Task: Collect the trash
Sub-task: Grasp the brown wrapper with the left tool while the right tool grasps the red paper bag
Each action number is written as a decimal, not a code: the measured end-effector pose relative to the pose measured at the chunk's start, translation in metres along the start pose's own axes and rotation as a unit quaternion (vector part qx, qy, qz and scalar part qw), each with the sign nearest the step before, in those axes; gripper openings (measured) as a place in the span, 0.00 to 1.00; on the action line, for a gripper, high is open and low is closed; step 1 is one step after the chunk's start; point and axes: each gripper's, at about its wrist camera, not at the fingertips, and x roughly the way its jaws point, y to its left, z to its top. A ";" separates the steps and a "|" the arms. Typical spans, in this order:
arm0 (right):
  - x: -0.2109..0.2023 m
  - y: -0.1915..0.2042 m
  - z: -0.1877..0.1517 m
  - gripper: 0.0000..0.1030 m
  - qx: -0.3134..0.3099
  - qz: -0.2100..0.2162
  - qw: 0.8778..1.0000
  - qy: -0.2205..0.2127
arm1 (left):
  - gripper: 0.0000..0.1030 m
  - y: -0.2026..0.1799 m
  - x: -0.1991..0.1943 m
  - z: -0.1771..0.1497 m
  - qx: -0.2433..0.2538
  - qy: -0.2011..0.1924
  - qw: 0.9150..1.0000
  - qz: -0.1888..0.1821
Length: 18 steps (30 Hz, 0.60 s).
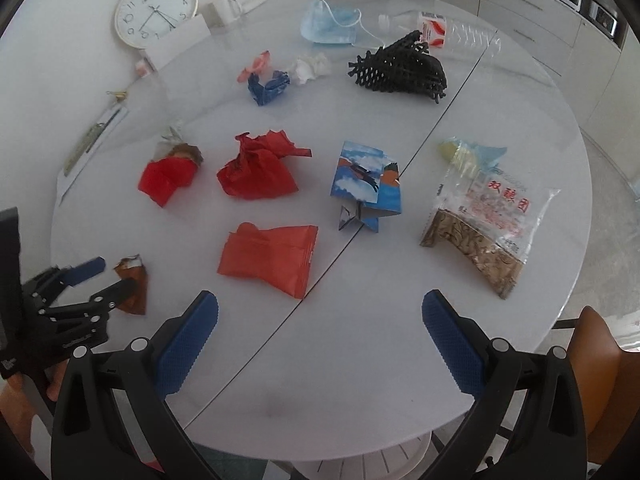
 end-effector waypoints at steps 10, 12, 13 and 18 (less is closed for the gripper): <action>0.052 0.022 0.009 0.98 0.015 -0.033 0.999 0.010 | 0.19 -0.010 0.011 -0.001 0.022 0.018 1.000 -0.007; 0.065 0.027 0.011 0.92 0.016 -0.047 0.999 0.011 | 0.19 -0.008 0.008 -0.001 0.018 0.022 0.999 -0.020; 0.070 0.029 0.012 0.89 0.016 -0.053 0.998 0.016 | 0.19 -0.007 0.006 -0.001 0.018 0.024 0.999 -0.021; 0.080 0.033 0.018 0.65 0.021 -0.046 0.999 0.017 | 0.19 -0.006 -0.007 0.001 0.035 0.028 0.998 -0.033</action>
